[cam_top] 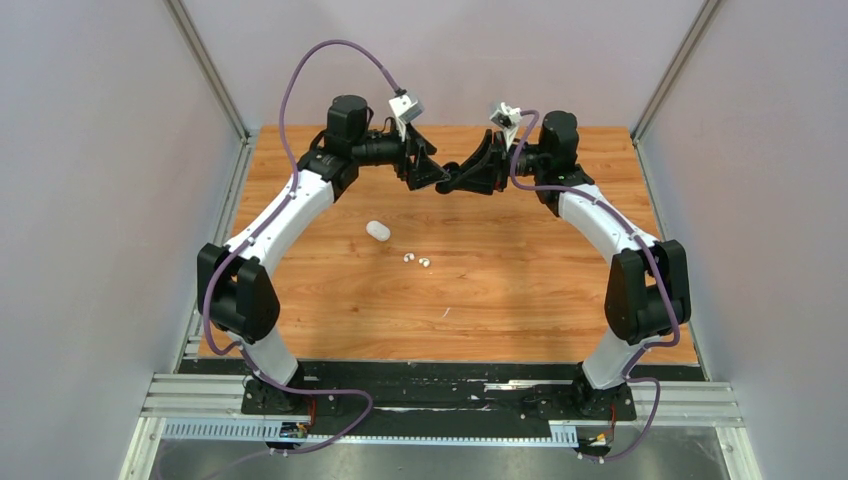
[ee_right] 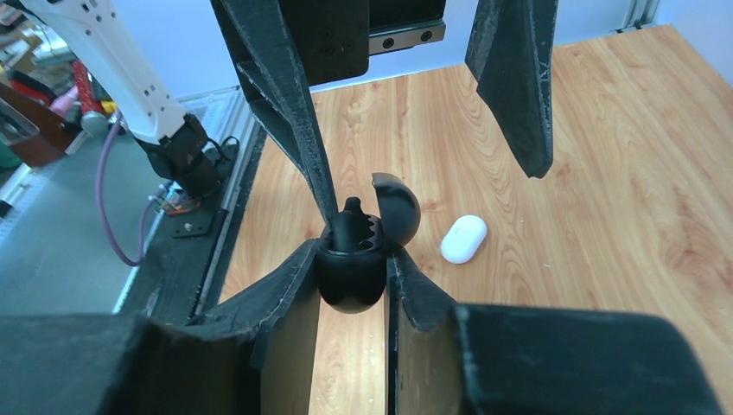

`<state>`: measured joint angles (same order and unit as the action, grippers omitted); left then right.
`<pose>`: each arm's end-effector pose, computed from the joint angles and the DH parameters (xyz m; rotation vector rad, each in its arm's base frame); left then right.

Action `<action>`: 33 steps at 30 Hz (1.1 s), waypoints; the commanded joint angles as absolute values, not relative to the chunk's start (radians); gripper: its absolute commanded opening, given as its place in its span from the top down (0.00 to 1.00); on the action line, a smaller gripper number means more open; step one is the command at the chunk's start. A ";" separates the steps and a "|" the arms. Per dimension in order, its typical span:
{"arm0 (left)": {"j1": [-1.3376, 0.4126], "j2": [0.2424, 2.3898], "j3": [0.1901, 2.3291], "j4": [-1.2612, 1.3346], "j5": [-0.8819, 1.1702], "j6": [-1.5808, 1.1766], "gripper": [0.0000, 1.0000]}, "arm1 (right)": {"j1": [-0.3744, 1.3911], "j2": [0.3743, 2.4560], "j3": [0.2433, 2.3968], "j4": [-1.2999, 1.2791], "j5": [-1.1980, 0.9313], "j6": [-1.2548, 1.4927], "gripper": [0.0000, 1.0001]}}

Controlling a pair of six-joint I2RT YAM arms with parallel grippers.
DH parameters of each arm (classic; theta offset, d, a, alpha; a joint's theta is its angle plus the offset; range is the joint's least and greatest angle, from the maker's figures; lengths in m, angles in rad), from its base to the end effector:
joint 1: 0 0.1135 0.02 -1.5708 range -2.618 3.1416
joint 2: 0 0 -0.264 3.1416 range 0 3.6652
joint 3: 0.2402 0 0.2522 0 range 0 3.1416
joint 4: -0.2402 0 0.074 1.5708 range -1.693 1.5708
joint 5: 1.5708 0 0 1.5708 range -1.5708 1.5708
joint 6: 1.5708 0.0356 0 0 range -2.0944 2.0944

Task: Insert the wireless bluetooth earbuds into the charging case
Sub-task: Close the charging case with the earbuds at the center of the board.

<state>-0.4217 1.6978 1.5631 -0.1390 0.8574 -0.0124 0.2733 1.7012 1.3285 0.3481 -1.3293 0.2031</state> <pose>0.3520 -0.1874 0.3756 0.9655 1.6176 -1.0851 0.3631 0.1377 0.3399 -1.1234 1.3671 1.3940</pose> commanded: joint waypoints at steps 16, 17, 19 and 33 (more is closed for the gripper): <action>-0.427 1.689 1.683 -0.272 0.805 0.151 0.04 | 0.299 1.634 1.413 0.169 -1.414 -0.162 1.00; -0.425 1.681 1.708 -0.277 0.810 0.163 0.03 | 0.294 1.638 1.403 0.198 -1.413 -0.134 1.00; -0.416 1.660 1.752 -0.291 0.823 0.173 0.01 | 0.279 1.651 1.383 0.289 -1.412 -0.049 1.00; -0.407 1.640 1.728 -0.443 0.966 0.237 0.00 | 0.273 1.672 1.386 0.449 -1.410 0.081 0.99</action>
<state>-0.3939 1.6211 1.7542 -0.3973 0.9062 0.1802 0.2653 1.6924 1.3727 0.3733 -1.3811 0.0582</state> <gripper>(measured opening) 0.997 0.274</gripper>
